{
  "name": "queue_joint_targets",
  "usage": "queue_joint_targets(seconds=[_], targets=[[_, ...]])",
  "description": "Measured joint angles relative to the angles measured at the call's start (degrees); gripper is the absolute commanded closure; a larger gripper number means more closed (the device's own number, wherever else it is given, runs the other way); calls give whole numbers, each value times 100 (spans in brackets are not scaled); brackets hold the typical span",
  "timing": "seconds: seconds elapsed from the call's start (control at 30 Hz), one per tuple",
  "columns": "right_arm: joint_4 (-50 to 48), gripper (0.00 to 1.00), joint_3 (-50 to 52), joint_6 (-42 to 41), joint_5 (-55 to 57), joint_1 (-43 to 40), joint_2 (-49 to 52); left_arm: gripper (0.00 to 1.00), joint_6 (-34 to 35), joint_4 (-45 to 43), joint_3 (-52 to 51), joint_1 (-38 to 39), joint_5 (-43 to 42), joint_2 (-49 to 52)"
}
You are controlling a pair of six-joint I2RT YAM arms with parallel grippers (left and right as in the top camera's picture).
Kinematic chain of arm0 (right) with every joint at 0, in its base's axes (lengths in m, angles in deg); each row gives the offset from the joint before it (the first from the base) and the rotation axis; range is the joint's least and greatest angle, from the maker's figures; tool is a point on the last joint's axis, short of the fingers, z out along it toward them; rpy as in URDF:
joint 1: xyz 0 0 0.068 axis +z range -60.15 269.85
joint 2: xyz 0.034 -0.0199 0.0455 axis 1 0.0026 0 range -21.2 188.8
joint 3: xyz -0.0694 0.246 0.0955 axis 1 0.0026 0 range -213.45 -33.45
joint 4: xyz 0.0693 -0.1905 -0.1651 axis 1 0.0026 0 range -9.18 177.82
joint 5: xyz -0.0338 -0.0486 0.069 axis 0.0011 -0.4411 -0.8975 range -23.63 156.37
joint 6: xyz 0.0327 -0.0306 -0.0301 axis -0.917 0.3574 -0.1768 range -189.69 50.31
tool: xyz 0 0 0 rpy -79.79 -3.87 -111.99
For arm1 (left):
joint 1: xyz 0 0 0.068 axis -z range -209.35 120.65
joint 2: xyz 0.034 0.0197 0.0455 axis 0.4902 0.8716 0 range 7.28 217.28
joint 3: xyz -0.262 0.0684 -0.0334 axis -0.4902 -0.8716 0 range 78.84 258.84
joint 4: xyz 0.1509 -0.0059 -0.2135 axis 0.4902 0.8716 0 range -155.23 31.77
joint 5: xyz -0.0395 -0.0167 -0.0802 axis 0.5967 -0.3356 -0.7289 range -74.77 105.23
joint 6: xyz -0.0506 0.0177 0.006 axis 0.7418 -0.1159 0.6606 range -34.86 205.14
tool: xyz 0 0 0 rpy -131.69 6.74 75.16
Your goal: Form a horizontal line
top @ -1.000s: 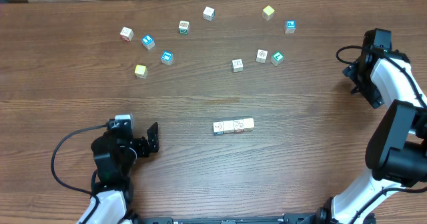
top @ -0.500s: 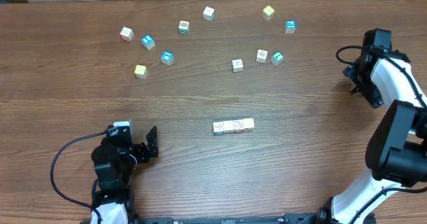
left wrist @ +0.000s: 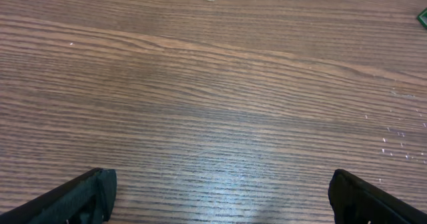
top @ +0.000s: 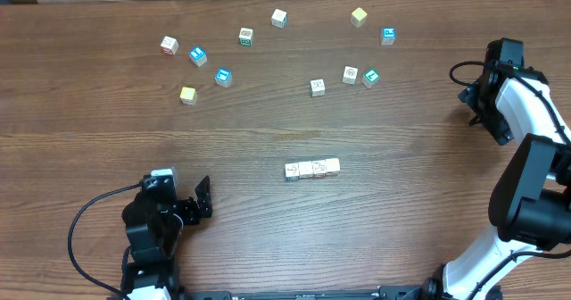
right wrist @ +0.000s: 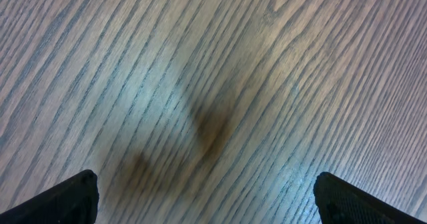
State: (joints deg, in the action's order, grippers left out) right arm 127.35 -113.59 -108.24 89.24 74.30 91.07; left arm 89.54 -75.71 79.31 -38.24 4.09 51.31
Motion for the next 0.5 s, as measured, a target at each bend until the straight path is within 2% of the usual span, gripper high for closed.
queue_joint_targets(seconds=[0.13,0.3,0.5], targets=[[2,0,0,0,2,0,0,0,11,411,0,0,35,-332],[0,0,0,-4,2,0,0,1,11,1342,0,0,70,-1303],[0,0,0,-2,2,0,0,0,9,1392,0,0,68,-2424]])
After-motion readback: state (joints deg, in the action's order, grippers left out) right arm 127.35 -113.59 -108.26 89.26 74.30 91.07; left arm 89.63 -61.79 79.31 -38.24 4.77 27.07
